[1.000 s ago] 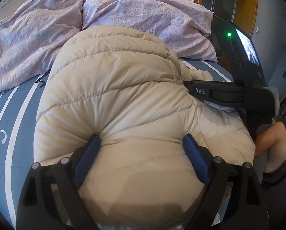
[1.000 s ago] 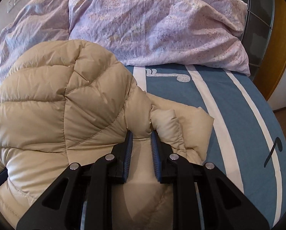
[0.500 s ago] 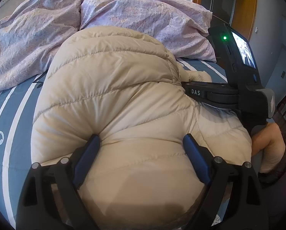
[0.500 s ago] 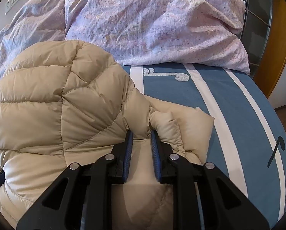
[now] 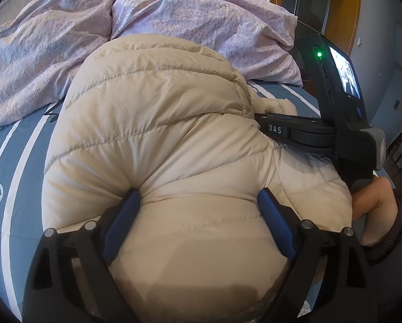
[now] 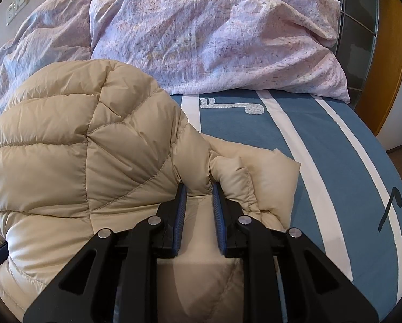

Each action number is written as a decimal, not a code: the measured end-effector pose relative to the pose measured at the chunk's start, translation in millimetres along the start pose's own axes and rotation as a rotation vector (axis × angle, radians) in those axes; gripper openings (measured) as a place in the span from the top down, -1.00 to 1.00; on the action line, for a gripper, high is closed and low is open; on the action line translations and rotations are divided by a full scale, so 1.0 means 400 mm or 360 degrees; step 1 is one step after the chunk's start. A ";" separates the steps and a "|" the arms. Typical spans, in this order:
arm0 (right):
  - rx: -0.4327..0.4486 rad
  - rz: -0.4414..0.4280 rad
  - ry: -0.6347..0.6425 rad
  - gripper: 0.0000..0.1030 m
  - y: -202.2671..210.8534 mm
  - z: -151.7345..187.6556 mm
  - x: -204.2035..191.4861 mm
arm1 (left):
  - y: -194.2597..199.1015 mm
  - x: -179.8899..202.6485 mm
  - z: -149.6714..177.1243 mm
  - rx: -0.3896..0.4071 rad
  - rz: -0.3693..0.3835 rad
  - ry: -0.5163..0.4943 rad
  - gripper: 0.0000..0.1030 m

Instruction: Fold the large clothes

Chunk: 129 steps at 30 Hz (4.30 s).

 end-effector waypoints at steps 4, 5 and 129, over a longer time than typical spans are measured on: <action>0.0000 0.0001 -0.0002 0.61 0.001 0.000 -0.001 | -0.001 0.001 -0.001 -0.0010 0.0020 0.0000 -0.71; 0.0001 0.0002 0.0000 0.61 0.001 0.001 0.000 | -0.002 0.002 0.000 -0.0011 0.0018 -0.0002 -0.71; 0.0021 -0.0033 -0.0051 0.56 0.000 -0.006 0.006 | -0.120 -0.241 -0.193 0.0048 -0.0246 0.0068 -0.97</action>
Point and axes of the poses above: each gripper's, at about its wrist camera, not at the fingertips, and y roughly against the way its jaws point, x to its right, z to its underside, the point moved 9 cm from there along -y, roughly the way its jaws point, and after that the axes turned 15 degrees about z, right-handed, at the moved point
